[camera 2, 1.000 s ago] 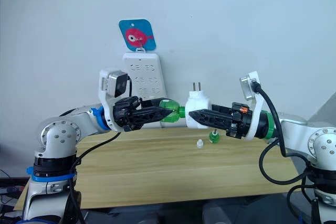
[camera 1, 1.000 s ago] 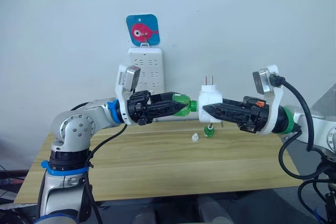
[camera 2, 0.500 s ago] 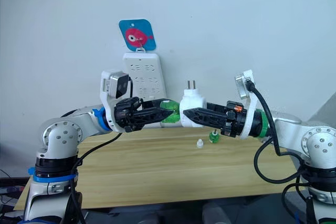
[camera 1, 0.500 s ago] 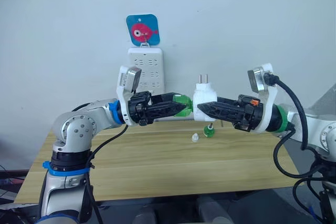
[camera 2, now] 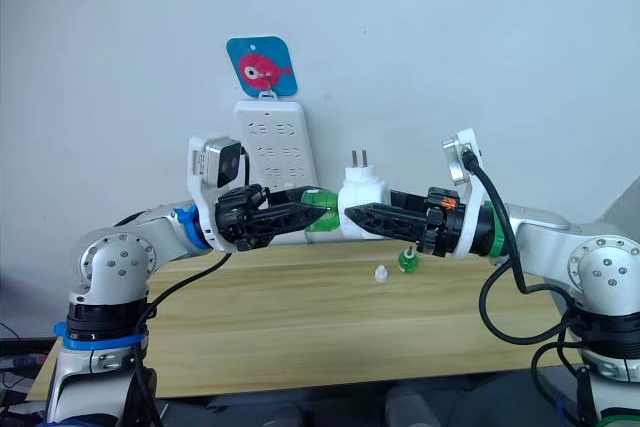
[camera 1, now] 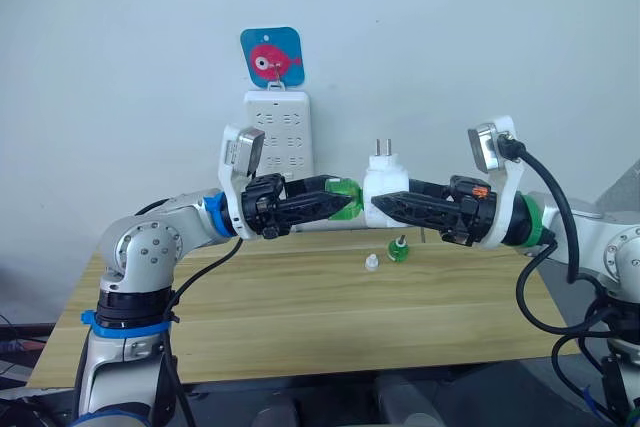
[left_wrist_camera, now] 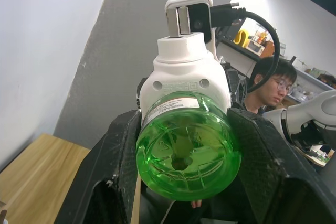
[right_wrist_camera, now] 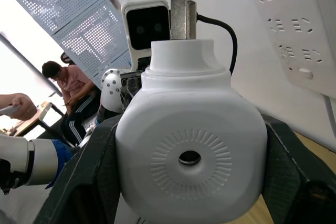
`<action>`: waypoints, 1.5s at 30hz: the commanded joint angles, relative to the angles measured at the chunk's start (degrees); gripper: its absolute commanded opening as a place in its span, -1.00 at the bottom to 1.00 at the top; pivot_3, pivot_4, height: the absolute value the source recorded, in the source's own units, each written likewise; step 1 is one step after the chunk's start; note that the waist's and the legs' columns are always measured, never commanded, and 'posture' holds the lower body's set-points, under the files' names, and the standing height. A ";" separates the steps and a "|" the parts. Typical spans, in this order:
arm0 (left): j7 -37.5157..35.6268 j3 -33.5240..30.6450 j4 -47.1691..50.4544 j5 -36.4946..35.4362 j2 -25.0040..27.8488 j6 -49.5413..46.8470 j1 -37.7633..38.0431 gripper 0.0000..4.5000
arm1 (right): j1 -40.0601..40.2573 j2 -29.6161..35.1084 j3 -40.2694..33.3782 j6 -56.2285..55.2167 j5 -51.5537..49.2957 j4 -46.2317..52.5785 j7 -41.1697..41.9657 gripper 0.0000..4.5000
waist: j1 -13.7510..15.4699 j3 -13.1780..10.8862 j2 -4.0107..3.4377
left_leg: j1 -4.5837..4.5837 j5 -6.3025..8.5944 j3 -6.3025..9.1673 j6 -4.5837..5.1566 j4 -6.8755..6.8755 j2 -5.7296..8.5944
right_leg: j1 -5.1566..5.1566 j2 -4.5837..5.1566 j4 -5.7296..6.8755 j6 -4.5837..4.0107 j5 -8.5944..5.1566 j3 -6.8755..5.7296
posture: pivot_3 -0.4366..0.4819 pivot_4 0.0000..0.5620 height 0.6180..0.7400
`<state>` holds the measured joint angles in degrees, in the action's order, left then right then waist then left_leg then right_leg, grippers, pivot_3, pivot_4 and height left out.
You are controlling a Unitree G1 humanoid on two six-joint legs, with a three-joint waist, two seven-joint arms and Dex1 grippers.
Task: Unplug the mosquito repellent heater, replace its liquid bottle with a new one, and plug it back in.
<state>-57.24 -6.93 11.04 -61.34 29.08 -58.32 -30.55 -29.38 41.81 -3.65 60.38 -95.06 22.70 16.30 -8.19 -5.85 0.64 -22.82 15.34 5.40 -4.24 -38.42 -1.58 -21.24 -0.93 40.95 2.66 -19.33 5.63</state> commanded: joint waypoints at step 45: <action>-3.01 2.18 -5.88 3.26 3.70 -2.16 -6.74 -0.11 | -0.62 0.13 1.23 1.27 0.18 3.17 4.72 0.33 | -0.08 0.04 0.00 | 0.00 0.00 0.04 0.00 -0.01 0.00 | -0.01 0.00 0.01 0.00 0.00 -0.02 | -0.33 -0.95 1.00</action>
<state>-61.37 -3.28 5.20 -58.04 33.17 -60.91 -35.84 -29.53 42.15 -0.98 62.90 -93.51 24.41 20.02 -8.27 -5.81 0.65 -22.82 15.34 5.44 -4.23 -38.43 -1.58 -21.25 -0.93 40.96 2.66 -19.33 5.61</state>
